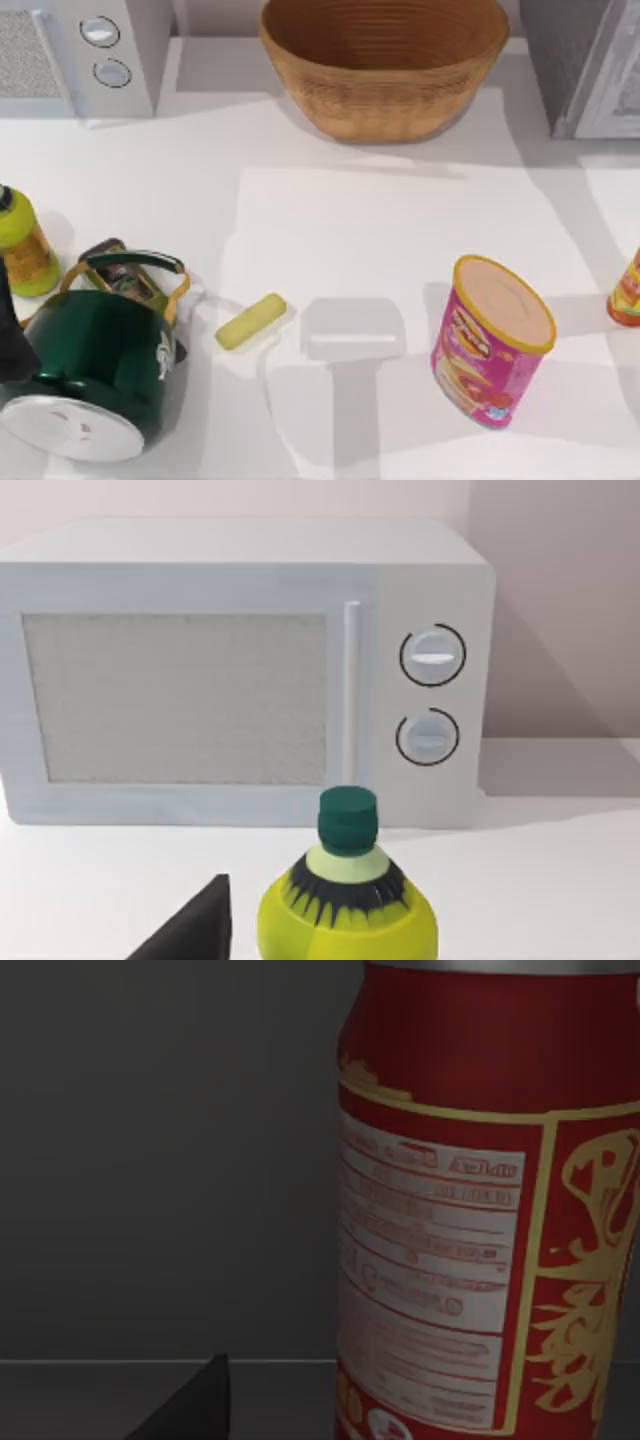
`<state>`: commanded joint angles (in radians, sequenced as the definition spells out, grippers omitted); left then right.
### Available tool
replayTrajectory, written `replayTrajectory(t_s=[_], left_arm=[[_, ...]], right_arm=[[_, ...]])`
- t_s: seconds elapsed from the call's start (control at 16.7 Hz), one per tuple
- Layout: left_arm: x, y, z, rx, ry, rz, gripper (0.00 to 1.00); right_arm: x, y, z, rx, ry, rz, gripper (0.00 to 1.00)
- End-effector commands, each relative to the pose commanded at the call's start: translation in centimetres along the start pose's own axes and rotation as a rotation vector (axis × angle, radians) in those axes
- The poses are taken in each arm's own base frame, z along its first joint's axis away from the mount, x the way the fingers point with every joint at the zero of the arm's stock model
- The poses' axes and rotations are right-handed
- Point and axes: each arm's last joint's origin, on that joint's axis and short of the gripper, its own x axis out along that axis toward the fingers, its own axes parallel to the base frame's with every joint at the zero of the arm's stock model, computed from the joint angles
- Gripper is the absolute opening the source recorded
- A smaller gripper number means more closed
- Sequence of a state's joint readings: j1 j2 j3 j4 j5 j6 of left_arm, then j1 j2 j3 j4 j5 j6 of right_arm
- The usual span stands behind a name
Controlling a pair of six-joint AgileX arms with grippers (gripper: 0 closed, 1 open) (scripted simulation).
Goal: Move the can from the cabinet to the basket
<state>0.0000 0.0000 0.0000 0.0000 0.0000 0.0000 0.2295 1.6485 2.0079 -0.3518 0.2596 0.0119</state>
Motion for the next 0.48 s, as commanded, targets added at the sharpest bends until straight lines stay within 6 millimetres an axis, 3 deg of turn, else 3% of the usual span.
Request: replayTrajectory(t_s=[0.24, 0.48], left_arm=[[0.0, 0.0, 0.0, 0.000, 0.000, 0.000, 1.00], [0.0, 0.0, 0.0, 0.000, 0.000, 0.000, 1.00]], right_arm=[[0.6, -0.1, 0.0, 0.000, 0.002, -0.001, 1.00], [3.1, 0.1, 0.3, 0.000, 0.000, 0.000, 1.00]])
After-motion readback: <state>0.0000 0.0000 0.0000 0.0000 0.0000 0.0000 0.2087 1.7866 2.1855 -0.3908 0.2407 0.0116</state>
